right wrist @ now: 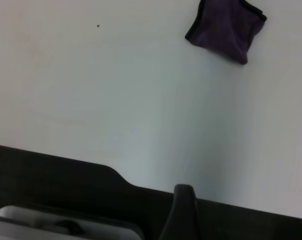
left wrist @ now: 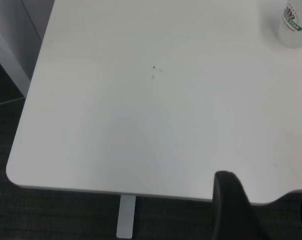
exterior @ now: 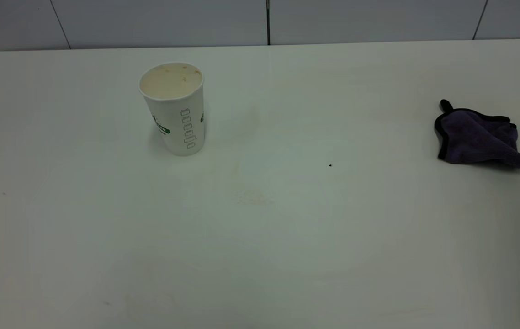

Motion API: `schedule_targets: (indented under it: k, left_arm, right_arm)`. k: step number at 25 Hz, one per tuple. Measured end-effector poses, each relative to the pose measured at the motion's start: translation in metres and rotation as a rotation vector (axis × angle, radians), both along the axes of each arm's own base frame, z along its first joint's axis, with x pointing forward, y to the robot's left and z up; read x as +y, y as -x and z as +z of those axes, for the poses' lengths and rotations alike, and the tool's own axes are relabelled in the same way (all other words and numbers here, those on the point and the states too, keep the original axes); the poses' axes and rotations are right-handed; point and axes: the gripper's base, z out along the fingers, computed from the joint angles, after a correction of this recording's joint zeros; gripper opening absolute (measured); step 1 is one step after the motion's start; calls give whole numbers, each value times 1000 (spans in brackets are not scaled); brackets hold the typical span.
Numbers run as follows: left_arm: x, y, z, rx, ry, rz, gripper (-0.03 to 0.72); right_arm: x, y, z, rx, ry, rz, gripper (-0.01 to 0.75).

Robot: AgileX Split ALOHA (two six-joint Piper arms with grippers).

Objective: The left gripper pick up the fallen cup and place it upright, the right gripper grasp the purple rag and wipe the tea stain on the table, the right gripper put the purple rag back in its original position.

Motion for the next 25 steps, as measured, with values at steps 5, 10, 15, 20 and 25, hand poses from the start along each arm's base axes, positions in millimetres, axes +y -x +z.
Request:
schedule_targets:
  k: [5, 10, 15, 20, 25]
  left_arm:
    - [0, 0, 0, 1, 0, 0, 377]
    - [0, 0, 0, 0, 0, 0, 377]
    - [0, 0, 0, 0, 0, 0, 377]
    - [0, 0, 0, 0, 0, 0, 377]
    - [0, 0, 0, 0, 0, 0, 377]
  right_arm:
    - [-7, 76, -19, -150, 17, -44, 706]
    - [-9, 116, -48, -238, 28, -29, 687]
    - [-8, 142, -74, -348, 12, -11, 634]
    - [-7, 141, -92, -361, 16, 7, 573]
    - [-7, 134, -105, -344, 13, 6, 565]
